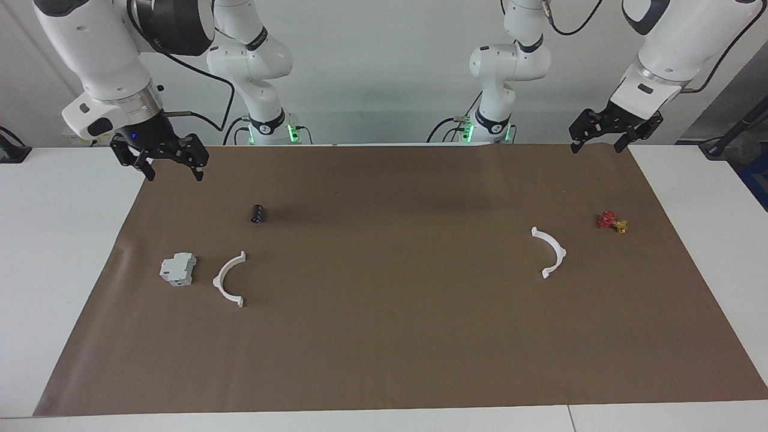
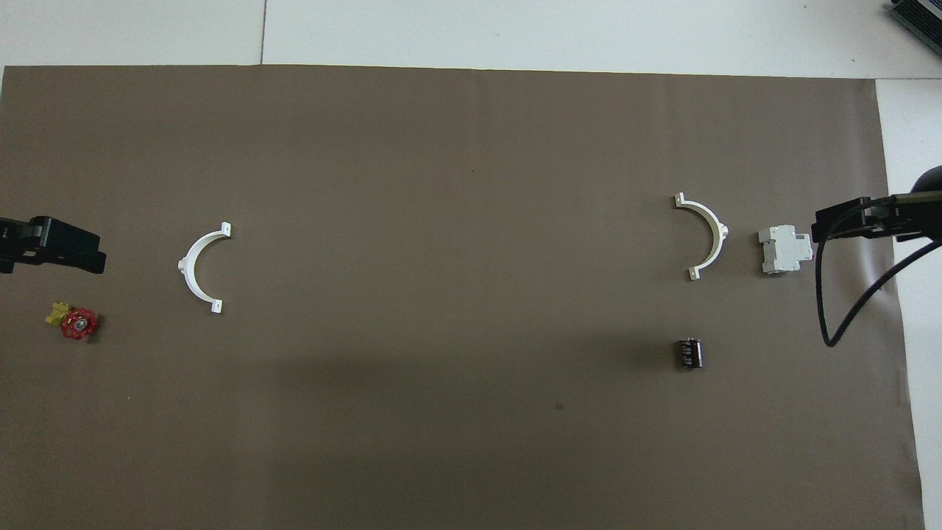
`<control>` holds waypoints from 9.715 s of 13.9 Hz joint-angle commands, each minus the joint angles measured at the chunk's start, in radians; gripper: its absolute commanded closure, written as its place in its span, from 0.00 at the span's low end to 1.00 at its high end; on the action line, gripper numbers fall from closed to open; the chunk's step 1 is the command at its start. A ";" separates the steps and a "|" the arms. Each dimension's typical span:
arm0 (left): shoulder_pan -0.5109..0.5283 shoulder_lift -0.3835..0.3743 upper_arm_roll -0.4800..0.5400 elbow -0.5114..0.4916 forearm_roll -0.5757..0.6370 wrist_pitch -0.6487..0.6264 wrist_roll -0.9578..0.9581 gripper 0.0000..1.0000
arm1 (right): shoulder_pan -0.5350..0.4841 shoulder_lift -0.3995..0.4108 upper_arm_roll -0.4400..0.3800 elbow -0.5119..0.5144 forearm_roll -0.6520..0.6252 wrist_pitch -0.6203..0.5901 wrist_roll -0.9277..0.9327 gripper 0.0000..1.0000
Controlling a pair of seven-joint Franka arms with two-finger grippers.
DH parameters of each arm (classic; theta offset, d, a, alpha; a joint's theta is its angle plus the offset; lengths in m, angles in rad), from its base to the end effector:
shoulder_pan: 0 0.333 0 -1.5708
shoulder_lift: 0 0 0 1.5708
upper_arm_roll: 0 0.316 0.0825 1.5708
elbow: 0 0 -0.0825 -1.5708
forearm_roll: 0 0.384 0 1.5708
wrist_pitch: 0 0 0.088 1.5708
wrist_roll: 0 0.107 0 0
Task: Assemble drain pipe with both arms
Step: 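Reach the right gripper toward the white pipe half nearer it, then grasp the white pipe half with the right gripper, then carry the pipe half toward the table centre with the right gripper, then release the pipe half and withdraw the right gripper to rest, then reach the left gripper to the other white pipe half, then grasp and lift the white pipe half with the left gripper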
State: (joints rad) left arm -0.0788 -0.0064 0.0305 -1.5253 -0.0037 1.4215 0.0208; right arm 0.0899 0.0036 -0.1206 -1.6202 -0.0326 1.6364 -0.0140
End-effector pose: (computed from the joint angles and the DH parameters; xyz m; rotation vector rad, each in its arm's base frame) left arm 0.5362 -0.0263 0.6368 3.1334 -0.1089 -0.1529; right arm 0.5604 -0.0204 0.6049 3.1082 -0.0229 0.0185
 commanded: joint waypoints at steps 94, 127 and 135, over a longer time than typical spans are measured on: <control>-0.019 -0.087 0.043 -0.243 0.024 0.218 -0.001 0.00 | 0.185 0.106 -0.017 -0.168 0.053 0.439 0.274 0.00; -0.056 0.108 0.114 -0.796 0.062 1.163 -0.486 0.01 | -0.027 -0.034 -0.005 -0.023 -0.010 -0.041 -0.061 0.00; -0.055 0.109 0.114 -0.815 0.062 1.194 -0.486 0.02 | -0.009 -0.017 -0.001 0.033 0.028 -0.104 -0.014 0.00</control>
State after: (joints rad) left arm -0.1261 0.1097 0.1345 -2.3045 0.0336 2.5626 -0.4472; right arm 0.0768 -0.0245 -0.1253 -1.6072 -0.0076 1.5446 -0.0485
